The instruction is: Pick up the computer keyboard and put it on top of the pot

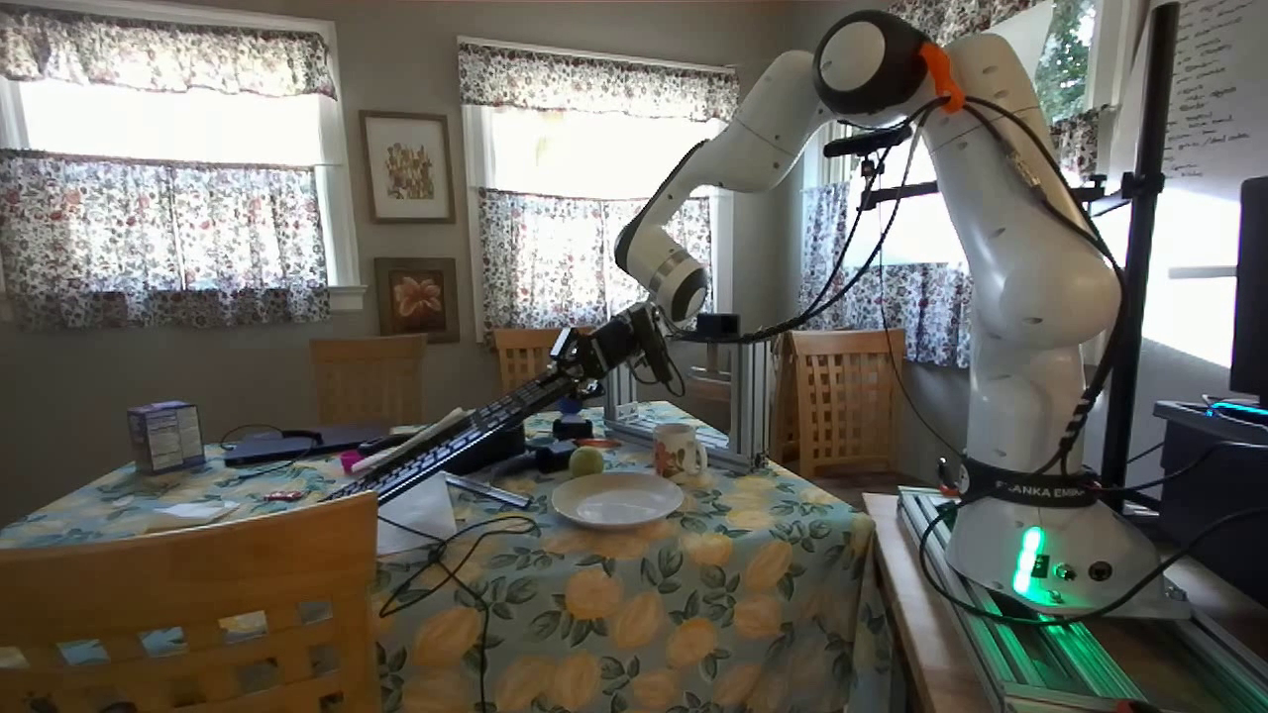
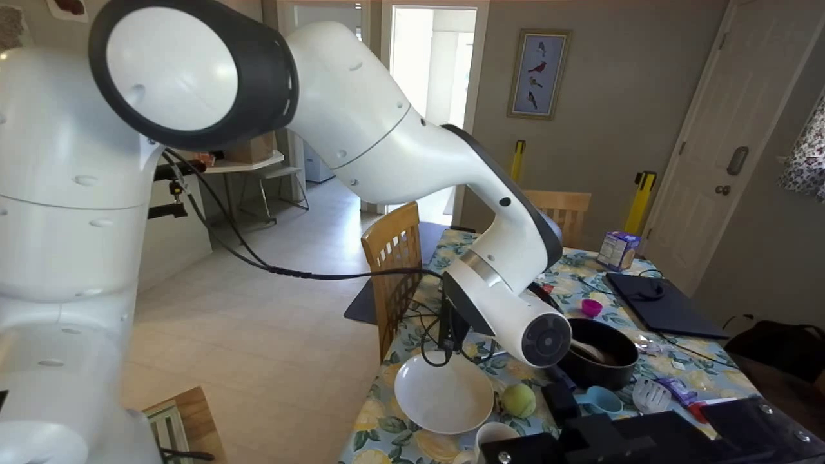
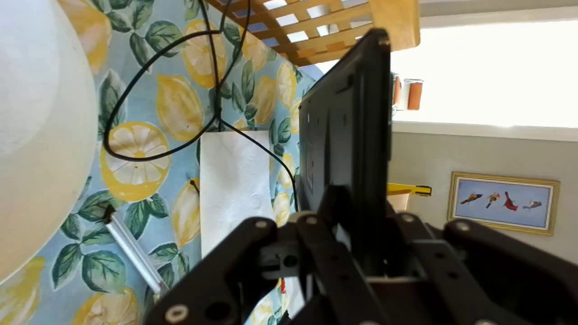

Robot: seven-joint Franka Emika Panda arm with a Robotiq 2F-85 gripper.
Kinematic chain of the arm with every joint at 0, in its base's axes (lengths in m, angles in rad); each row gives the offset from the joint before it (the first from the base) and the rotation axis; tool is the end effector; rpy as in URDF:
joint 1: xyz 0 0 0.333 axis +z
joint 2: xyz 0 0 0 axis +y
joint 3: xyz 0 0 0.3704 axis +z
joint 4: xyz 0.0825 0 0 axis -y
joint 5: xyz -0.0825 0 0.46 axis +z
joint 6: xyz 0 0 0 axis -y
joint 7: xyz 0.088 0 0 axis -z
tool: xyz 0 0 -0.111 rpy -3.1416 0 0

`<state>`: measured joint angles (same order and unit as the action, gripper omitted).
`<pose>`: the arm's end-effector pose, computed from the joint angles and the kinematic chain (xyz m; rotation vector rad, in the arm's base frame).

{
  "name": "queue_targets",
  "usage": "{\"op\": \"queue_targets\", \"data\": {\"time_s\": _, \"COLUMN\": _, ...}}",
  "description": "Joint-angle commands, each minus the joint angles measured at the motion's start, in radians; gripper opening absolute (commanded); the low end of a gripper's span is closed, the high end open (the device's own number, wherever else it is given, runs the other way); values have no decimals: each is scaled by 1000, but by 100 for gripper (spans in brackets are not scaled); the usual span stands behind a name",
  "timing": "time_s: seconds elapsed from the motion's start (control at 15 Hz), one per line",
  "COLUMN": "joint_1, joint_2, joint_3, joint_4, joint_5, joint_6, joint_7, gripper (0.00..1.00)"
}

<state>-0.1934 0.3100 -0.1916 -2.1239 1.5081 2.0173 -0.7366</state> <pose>0.6105 -0.1785 0.2653 -1.9030 0.6774 -0.3846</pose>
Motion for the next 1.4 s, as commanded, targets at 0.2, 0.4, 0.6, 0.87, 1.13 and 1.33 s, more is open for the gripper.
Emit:
{"op": "queue_targets", "data": {"time_s": 0.2, "joint_1": -39, "joint_2": -112, "joint_3": -20, "joint_4": -55, "joint_5": 23, "joint_6": -147, "joint_7": 56, "gripper": 5}}
{"op": "queue_targets", "data": {"time_s": 0.4, "joint_1": -42, "joint_2": -166, "joint_3": -29, "joint_4": -75, "joint_5": 50, "joint_6": -145, "joint_7": 36, "gripper": 5}}
{"op": "queue_targets", "data": {"time_s": 0.6, "joint_1": -54, "joint_2": -206, "joint_3": -39, "joint_4": -82, "joint_5": 111, "joint_6": -178, "joint_7": 93, "gripper": 5}}
{"op": "queue_targets", "data": {"time_s": 0.87, "joint_1": -58, "joint_2": -251, "joint_3": -48, "joint_4": -97, "joint_5": 178, "joint_6": -215, "joint_7": 104, "gripper": 5}}
{"op": "queue_targets", "data": {"time_s": 1.13, "joint_1": -60, "joint_2": -262, "joint_3": -55, "joint_4": -81, "joint_5": 279, "joint_6": -229, "joint_7": 121, "gripper": 5}}
{"op": "queue_targets", "data": {"time_s": 1.33, "joint_1": -50, "joint_2": -269, "joint_3": -53, "joint_4": -66, "joint_5": 345, "joint_6": -171, "joint_7": 123, "gripper": 5}}
